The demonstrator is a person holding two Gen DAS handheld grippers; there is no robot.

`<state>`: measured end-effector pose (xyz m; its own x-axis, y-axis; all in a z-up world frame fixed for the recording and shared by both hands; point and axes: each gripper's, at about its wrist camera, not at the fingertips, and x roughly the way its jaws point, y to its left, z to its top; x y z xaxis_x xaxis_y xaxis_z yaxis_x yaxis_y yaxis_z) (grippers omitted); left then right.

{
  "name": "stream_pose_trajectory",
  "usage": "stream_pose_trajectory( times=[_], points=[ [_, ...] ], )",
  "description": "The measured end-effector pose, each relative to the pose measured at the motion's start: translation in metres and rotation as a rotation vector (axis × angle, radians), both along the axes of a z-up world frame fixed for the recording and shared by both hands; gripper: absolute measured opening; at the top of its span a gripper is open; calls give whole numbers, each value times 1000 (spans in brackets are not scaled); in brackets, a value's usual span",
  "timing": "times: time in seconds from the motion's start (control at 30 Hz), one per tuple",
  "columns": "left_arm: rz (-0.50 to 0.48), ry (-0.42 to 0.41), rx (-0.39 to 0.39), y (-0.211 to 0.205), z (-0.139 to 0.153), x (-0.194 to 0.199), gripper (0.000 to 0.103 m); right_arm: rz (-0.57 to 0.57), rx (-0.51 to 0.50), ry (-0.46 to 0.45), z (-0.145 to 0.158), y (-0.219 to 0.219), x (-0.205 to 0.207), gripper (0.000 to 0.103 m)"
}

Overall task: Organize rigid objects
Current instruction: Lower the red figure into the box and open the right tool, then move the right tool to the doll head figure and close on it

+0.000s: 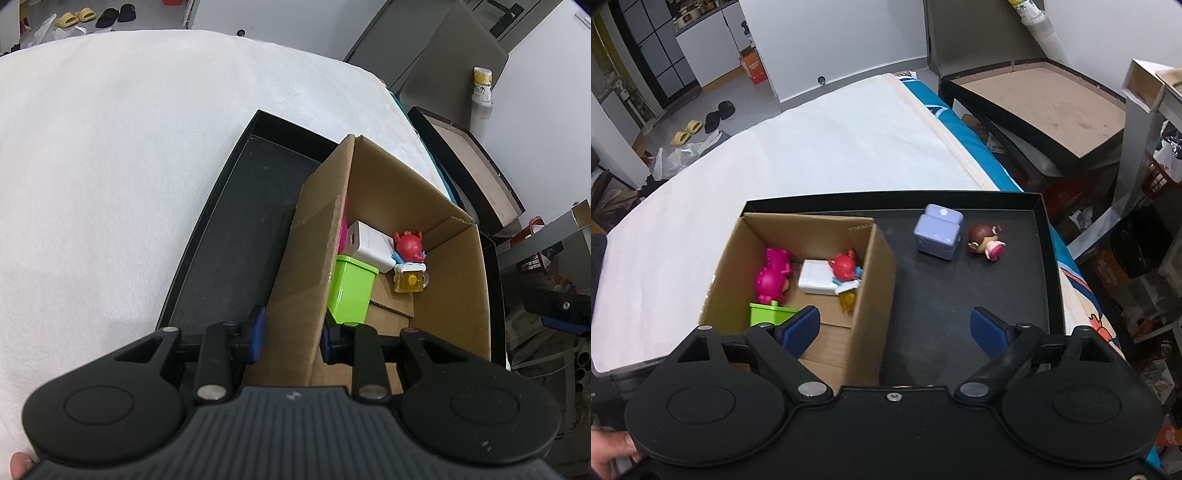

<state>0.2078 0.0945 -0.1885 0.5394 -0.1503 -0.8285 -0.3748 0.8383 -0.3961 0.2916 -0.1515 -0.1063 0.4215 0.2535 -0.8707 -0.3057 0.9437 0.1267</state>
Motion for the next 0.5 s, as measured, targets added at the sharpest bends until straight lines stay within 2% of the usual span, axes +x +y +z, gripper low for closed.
stream_pose_trajectory(
  times=[0.5],
  points=[
    [7, 5, 6, -1, 1, 2, 27, -3, 0, -10, -19, -33, 8, 99]
  ],
)
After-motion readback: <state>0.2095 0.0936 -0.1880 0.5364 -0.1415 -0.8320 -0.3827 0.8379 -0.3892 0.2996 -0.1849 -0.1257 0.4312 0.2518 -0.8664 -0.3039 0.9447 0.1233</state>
